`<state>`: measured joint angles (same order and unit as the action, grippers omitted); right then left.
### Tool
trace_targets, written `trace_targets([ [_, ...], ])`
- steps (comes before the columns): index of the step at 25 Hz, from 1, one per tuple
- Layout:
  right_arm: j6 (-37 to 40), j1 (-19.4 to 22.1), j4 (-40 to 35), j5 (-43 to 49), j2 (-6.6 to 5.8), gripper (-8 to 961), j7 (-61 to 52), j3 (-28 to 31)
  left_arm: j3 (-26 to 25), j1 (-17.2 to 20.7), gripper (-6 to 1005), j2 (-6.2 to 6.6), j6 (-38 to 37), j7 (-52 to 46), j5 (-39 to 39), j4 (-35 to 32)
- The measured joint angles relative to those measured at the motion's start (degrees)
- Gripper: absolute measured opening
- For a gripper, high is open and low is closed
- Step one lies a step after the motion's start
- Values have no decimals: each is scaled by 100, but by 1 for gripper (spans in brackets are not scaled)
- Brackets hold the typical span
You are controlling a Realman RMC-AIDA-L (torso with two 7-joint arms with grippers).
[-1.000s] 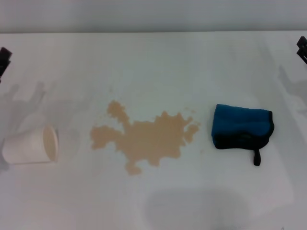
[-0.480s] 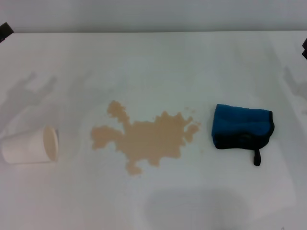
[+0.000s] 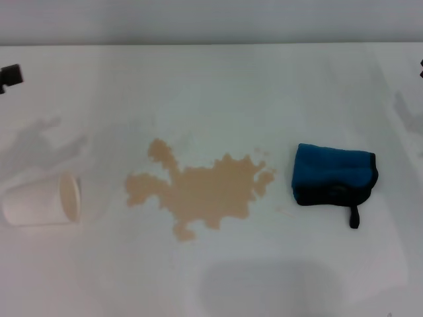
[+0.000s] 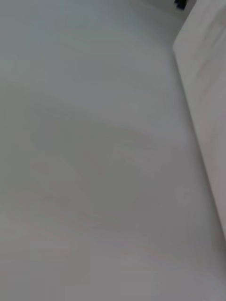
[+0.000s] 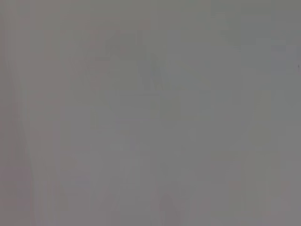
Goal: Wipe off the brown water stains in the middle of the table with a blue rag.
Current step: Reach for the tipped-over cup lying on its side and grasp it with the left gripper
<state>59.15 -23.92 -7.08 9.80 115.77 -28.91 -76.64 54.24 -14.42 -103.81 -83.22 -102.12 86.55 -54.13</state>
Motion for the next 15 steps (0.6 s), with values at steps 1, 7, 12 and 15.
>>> trace_targets([
  [1, 0, 0, -6, -7, 1, 832, 0, 0, -141, -13, 851, -1, -199, -6, 149, -36],
  [7, 5, 2, -5, -134, 15, 831, 0, 0, -664, -201, 848, 186, -1479, -128, 1922, -925],
  [12, 4, 2, 30, -138, 20, 831, 0, 0, -651, -510, 847, 158, -1770, -223, 3087, -1493],
  [15, -1, 1, 33, -138, 31, 831, 0, 0, -620, -716, 848, 195, -1893, -185, 3430, -1498],
])
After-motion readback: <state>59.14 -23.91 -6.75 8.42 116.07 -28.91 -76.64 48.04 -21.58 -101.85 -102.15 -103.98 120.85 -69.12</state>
